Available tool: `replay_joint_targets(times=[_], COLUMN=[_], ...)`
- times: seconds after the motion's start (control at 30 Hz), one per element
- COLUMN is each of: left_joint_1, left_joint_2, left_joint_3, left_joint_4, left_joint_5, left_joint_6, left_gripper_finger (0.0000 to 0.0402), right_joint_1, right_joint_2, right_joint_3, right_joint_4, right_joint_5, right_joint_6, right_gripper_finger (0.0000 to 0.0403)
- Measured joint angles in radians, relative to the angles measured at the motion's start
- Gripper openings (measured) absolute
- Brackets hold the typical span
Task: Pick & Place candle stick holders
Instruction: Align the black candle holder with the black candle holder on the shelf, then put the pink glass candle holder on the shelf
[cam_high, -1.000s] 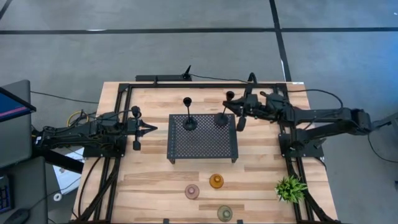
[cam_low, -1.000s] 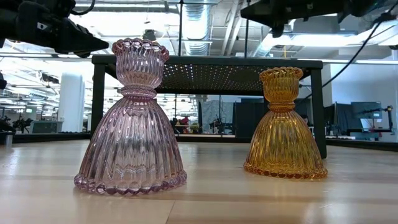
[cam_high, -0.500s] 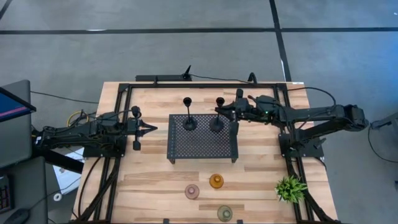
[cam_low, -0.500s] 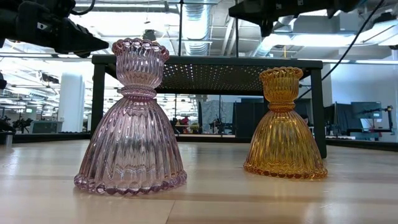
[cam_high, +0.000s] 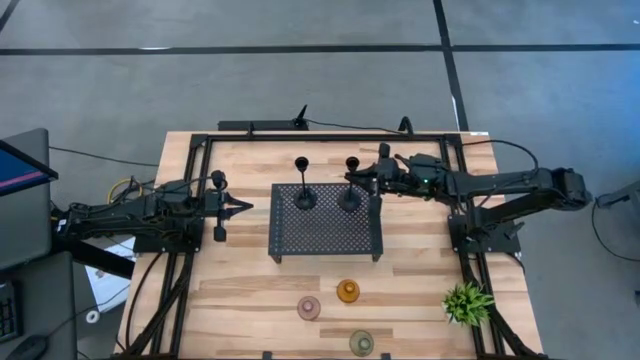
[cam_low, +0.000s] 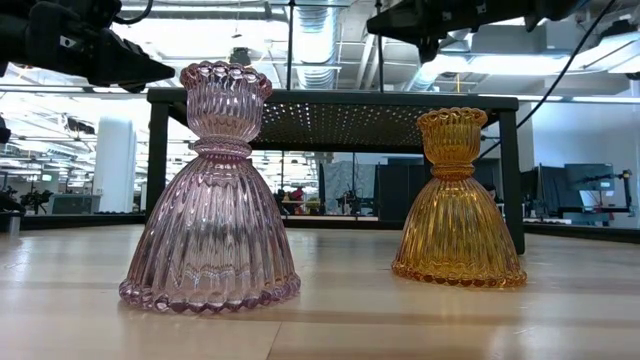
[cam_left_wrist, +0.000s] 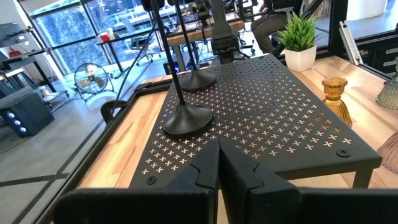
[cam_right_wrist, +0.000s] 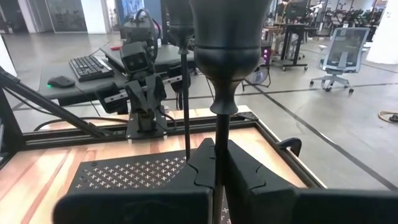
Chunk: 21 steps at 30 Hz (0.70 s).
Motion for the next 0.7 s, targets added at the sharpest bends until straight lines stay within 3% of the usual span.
replay_joint_targets(times=[0.3,0.7], left_joint_1=[0.0,0.0], left_joint_2=[0.0,0.0], left_joint_3=[0.0,0.0], left_joint_4=[0.0,0.0], left_joint_5=[0.0,0.0], left_joint_6=[0.0,0.0], left_gripper_finger=[0.0008,0.0007], right_joint_1=[-0.005,-0.006], right_joint_2=[0.017,-0.043], right_joint_3=[0.002,-0.003], right_joint_4=[0.013,-0.075], right_joint_5=[0.0,0.0], right_joint_6=[0.0,-0.021], right_gripper_finger=[0.0015,0.0131])
